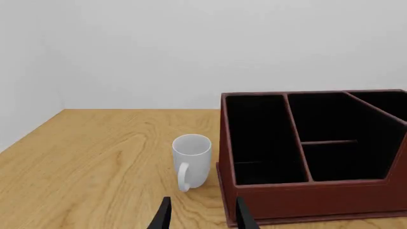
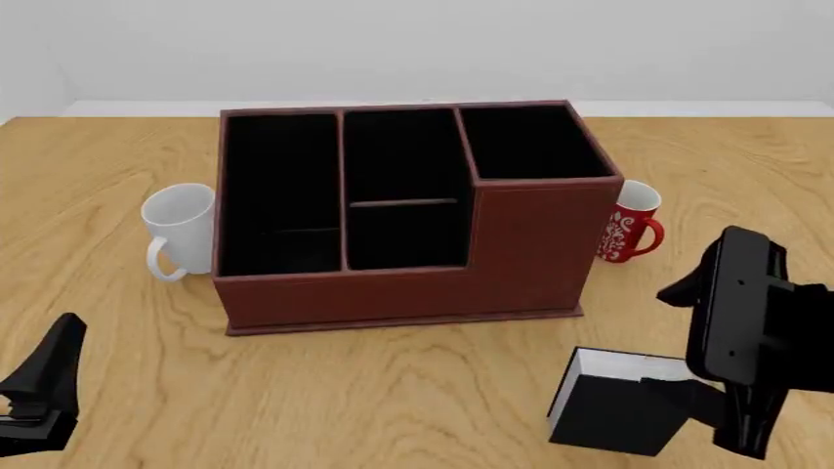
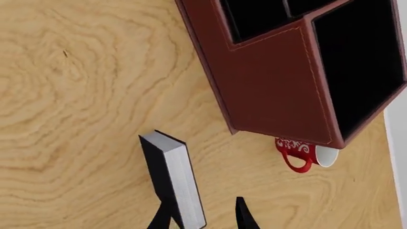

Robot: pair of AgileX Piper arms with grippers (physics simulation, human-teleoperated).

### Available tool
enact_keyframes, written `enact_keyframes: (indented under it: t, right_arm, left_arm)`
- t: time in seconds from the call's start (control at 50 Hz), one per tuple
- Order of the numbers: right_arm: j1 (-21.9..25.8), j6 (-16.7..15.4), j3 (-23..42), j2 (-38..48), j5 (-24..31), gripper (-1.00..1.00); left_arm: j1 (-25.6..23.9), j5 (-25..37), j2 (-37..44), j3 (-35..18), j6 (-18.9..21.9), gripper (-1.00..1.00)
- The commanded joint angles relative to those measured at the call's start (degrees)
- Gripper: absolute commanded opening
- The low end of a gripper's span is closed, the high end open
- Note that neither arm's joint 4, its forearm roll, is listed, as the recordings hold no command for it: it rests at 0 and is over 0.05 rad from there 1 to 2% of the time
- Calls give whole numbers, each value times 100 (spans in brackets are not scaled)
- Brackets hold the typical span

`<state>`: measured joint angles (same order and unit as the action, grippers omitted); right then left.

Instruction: Pick up the book and place it in the right compartment of the caddy.

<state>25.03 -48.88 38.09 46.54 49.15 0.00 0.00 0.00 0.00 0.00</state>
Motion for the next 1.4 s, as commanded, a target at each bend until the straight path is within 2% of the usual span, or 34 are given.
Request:
enact_keyframes:
  t: [0.02, 0.12, 0.16, 0.24, 0.26, 0.68, 0.84, 1.24, 1.26, 1.3, 1.34, 1.4]
  right_arm:
    - [82, 68, -15, 223, 120, 100]
    - [28, -1, -127, 238, 60, 100]
    - [160, 166, -141, 345, 61, 100]
    - [215, 221, -125, 440, 65, 100]
    - [287, 328, -153, 614, -16, 100]
    - [371, 537, -306, 979, -339, 100]
    - [357, 597, -429, 1148, -558, 100]
    - [493, 1018, -784, 1666, -1238, 100]
    - [504, 1025, -794, 1666, -1251, -100]
    - [550, 1115, -778, 1674, -1264, -100]
    - [475, 1022, -778, 1662, -1337, -100]
    - [574, 1156, -774, 1658, -1295, -100]
  left_arm:
    - [0, 0, 0, 0, 0, 100]
    - [0, 0, 0, 0, 0, 100]
    - [0, 0, 0, 0, 0, 100]
    - [0, 0, 0, 0, 0, 100]
    - [0, 0, 0, 0, 0, 100]
    - [0, 0, 0, 0, 0, 100]
    - [0, 0, 0, 0, 0, 100]
    - [0, 0, 0, 0, 0, 100]
    - [0, 0, 0, 0, 0, 100]
    - [0, 0, 0, 0, 0, 100]
    - [0, 0, 0, 0, 0, 100]
    - [0, 0, 0, 0, 0, 100]
